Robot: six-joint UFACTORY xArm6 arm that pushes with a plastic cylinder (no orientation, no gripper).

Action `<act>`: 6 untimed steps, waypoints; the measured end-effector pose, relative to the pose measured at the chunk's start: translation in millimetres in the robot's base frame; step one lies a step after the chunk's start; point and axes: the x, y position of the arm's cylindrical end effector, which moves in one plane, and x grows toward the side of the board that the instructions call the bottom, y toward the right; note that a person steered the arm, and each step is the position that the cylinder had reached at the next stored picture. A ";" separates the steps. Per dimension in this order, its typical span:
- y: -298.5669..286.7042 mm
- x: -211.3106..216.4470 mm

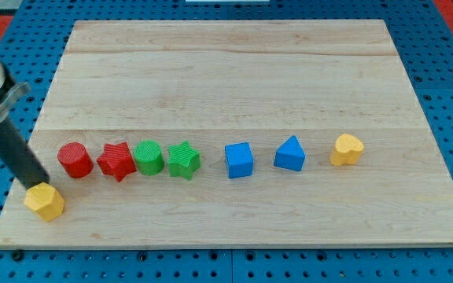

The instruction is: Move the yellow hexagon bottom left to the red star

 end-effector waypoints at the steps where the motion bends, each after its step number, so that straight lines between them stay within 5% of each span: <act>1: -35.0 30.6; 3: 58.0 31.5; 6: 28.4 4.4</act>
